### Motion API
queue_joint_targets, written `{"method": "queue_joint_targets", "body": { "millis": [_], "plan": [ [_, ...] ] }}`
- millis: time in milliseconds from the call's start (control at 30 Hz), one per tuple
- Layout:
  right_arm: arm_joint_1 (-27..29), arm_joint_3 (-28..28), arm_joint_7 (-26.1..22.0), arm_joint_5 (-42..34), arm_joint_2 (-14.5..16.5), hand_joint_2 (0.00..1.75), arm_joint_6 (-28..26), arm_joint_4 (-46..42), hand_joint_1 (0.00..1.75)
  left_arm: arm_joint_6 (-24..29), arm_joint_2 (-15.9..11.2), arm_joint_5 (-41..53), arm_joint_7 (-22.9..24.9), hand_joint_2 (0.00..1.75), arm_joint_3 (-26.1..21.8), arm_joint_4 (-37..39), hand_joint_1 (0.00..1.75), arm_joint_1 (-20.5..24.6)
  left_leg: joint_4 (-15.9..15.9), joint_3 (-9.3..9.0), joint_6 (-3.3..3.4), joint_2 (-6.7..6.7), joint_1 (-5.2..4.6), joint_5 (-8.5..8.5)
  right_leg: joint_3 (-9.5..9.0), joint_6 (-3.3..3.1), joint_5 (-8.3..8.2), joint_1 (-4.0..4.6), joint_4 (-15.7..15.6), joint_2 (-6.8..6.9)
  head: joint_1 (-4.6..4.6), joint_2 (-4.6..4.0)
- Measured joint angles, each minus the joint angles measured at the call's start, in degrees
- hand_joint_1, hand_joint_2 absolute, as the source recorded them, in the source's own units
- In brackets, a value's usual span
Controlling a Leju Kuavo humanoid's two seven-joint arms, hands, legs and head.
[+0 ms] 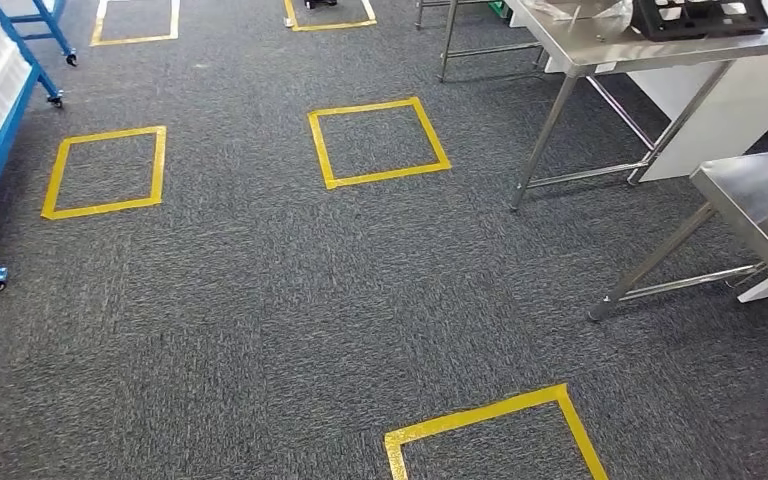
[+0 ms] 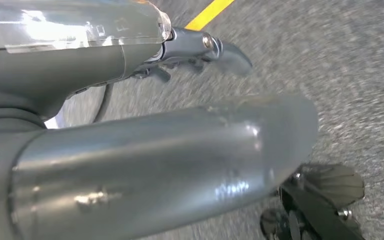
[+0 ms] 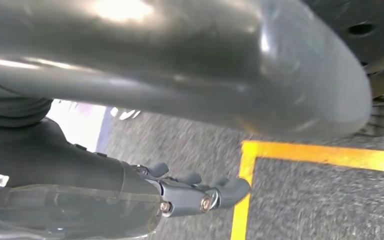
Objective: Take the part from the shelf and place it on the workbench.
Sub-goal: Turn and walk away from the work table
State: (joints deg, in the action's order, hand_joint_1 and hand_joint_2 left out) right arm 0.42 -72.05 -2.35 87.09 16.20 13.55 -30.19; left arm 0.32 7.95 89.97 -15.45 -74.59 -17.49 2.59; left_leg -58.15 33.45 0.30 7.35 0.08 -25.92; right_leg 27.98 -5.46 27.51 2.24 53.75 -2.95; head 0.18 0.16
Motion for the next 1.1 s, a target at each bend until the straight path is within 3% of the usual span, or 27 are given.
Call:
{"method": "queue_joint_targets", "body": {
  "millis": [33, 100, 167, 200, 300, 367, 433, 467, 533, 600, 667, 700, 733, 767, 800, 900, 933, 1000, 1067, 1100],
  "plan": [
    [0.2, 0.0, -0.1, 0.4, 0.1, 0.00, 0.2, -0.1, 0.00, 0.0, 0.0, 0.0, 0.0, 0.00, 0.0, -0.1, 0.00, -0.1, -1.7, 0.69, -0.22, -1.71, -0.19, -1.13, -0.77, 0.00, -0.58, -0.34, -1.3, 1.04, -0.12, 0.01],
    [0.6, -0.1, -0.2, 0.8, 0.3, 0.00, 0.4, -0.2, 0.00, 0.0, -0.1, 0.0, 0.0, 0.00, 0.0, -0.2, 0.00, -0.1, -8.1, 3.61, -0.97, -5.23, 0.13, -4.83, -1.50, 0.51, -0.76, -0.80, -2.3, 3.11, -0.36, 0.01],
    [0.7, -0.3, -0.2, 1.0, 0.5, 0.00, 0.5, -0.2, 0.00, 0.0, -0.1, 0.0, 0.0, 0.00, 0.0, -0.3, 0.00, 0.0, -13.1, 6.03, -2.10, -6.43, 1.12, -6.65, -1.49, 1.57, -0.08, -1.29, -1.6, 5.19, -0.36, 0.01],
    [0.7, -0.4, -0.2, 1.0, 0.6, 0.00, 0.6, -0.3, 0.00, 0.0, -0.2, 0.0, 0.0, 0.00, 0.0, -0.4, 0.00, -0.1, -13.0, 5.93, -2.73, -6.80, 1.64, -6.08, -1.43, 2.22, 0.41, -1.66, -1.1, 6.09, -0.35, 0.01],
    [0.7, -0.7, -0.1, 1.4, 1.0, 0.00, 1.2, -0.9, 0.00, -0.1, -0.2, 0.0, 0.1, 0.00, -0.1, -0.7, 0.00, -0.3, -4.6, 1.31, -4.78, -9.04, 3.02, -1.56, -1.12, 4.13, 2.27, -2.91, 1.4, 8.16, -0.40, 0.00],
    [0.7, -0.8, 0.0, 1.5, 1.1, 0.00, 1.4, -1.1, 0.00, -0.1, -0.3, 0.0, 0.1, 0.00, -0.1, -0.7, 0.00, -0.2, -1.6, -0.36, -5.36, -10.24, 3.39, -0.38, -0.94, 4.63, 2.88, -3.22, 2.3, 8.61, -0.44, -0.01],
    [0.7, -0.9, 0.0, 1.5, 1.0, 0.00, 1.4, -1.3, 0.00, -0.2, -0.1, 0.0, 0.1, 0.00, -0.1, -0.7, 0.00, -0.2, -1.6, -0.21, -5.34, -10.89, 3.27, -0.57, -0.81, 5.00, 3.34, -3.11, 2.9, 8.86, -0.46, -0.01],
    [0.6, -1.0, 0.1, 1.6, 1.1, 0.00, 1.4, -1.6, 0.00, -0.2, 0.0, 0.0, 0.1, 0.00, -0.1, -0.8, 0.00, -0.1, -1.9, 0.01, -4.86, -11.11, 3.11, -0.77, -0.70, 5.34, 3.84, -3.04, 3.5, 9.10, -0.43, 0.00],
    [0.3, -1.5, 0.2, 1.8, 1.5, 0.00, 1.7, -2.4, 0.00, -0.2, -0.1, 0.0, 0.2, 0.00, -0.1, -1.1, 0.00, -0.1, -2.8, 0.70, -2.93, -10.46, 2.55, -1.10, -0.82, 6.30, 4.96, -3.09, 4.5, 9.63, -0.09, 0.00],
    [-0.1, -2.1, 0.3, 1.8, 2.1, 0.00, 2.0, -3.1, 0.00, -0.2, -0.4, 0.0, 0.2, 0.00, -0.2, -1.5, 0.00, -0.3, -2.8, 1.09, -1.16, -8.98, 2.22, -0.98, -0.11, 6.76, 7.20, -3.57, 6.8, 7.37, 0.41, 0.00],
    [-0.1, -2.9, 0.2, 1.7, 2.3, 0.00, 1.7, -3.5, 0.00, -0.2, -0.4, 0.0, 0.2, 0.00, -0.2, -1.7, 0.00, -0.2, -2.6, 1.41, -0.49, -8.09, 1.93, -0.62, 3.09, 6.58, 11.18, -3.64, 13.3, 4.13, 0.75, 0.00],
    [-0.1, -3.3, 0.1, 1.7, 2.4, 0.00, 1.4, -3.6, 0.00, -0.2, -0.5, 0.0, 0.2, 0.00, -0.2, -1.8, 0.00, -0.2, -2.6, 1.60, -0.31, -7.64, 1.70, -0.51, 5.05, 6.33, 12.73, -3.54, 17.1, 3.48, 0.88, 0.01],
    [-0.1, -3.7, 0.0, 1.7, 2.4, 0.00, 1.1, -3.7, 0.00, -0.2, -0.5, 0.0, 0.2, 0.00, -0.2, -1.9, 0.00, -0.2, -2.6, 1.74, -0.20, -7.20, 1.47, -0.44, 6.54, 6.02, 13.33, -3.40, 19.7, 3.24, 0.97, 0.02],
    [-0.1, -3.9, -0.3, 1.7, 2.4, 0.00, 1.0, -3.8, 0.00, -0.2, -0.5, 0.0, 0.2, 0.00, -0.2, -1.9, 0.00, -0.2, -2.6, 1.81, -0.14, -6.80, 1.27, -0.41, 7.20, 5.66, 12.82, -3.24, 20.5, 3.15, 1.02, 0.02],
    [-0.2, -4.2, -0.6, 1.7, 2.5, 0.00, 0.9, -3.8, 0.00, -0.2, -0.5, 0.0, 0.2, 0.00, -0.2, -2.0, 0.00, -0.3, -2.6, 1.79, -0.12, -6.44, 1.13, -0.38, 6.83, 5.23, 11.24, -3.01, 19.1, 3.08, 1.02, 0.02],
    [-0.4, -4.8, -1.5, 1.7, 2.5, 0.00, 0.3, -3.8, 0.00, -0.3, -0.5, 0.0, 0.2, 0.00, -0.2, -2.1, 0.00, -0.3, -2.6, 1.64, -0.27, -5.73, 1.00, -0.21, 2.45, 3.90, 5.31, -2.00, 8.6, 2.61, 1.04, 0.01],
    [-0.6, -5.0, -1.8, 1.8, 2.5, 0.00, 0.1, -3.8, 0.00, -0.3, -0.5, 0.0, 0.1, 0.00, -0.2, -2.1, 0.00, -0.3, -2.5, 1.65, -0.48, -5.62, 1.01, -0.08, 1.61, 3.65, 4.43, -1.68, 6.4, 2.51, 1.10, 0.01],
    [-0.9, -5.3, -2.2, 1.8, 2.5, 0.00, -0.1, -3.8, 0.00, -0.5, -0.6, 0.0, 0.0, 0.00, -0.2, -2.3, 0.00, -0.4, -2.2, 1.63, -1.13, -5.52, 1.09, 0.28, 1.44, 3.43, 3.95, -1.23, 5.4, 2.56, 1.15, 0.01],
    [-1.2, -5.6, -2.6, 1.8, 2.7, 0.00, -0.5, -3.8, 0.00, -0.7, -0.8, 0.0, -0.2, 0.00, -0.2, -2.5, 0.00, -0.4, -2.5, 1.78, -1.68, -5.65, 1.17, 0.12, 1.27, 3.11, 3.08, -1.48, 4.4, 2.81, 1.15, 0.00],
    [-1.3, -5.8, -2.8, 1.8, 2.8, 0.00, -0.7, -3.7, 0.00, -0.8, -1.0, 0.0, -0.3, 0.00, -0.2, -2.5, 0.00, -0.5, -3.6, 2.25, -1.84, -5.85, 1.12, -0.84, 1.19, 2.83, 2.58, -1.62, 3.8, 3.01, 1.09, 0.00]
  ]
}}
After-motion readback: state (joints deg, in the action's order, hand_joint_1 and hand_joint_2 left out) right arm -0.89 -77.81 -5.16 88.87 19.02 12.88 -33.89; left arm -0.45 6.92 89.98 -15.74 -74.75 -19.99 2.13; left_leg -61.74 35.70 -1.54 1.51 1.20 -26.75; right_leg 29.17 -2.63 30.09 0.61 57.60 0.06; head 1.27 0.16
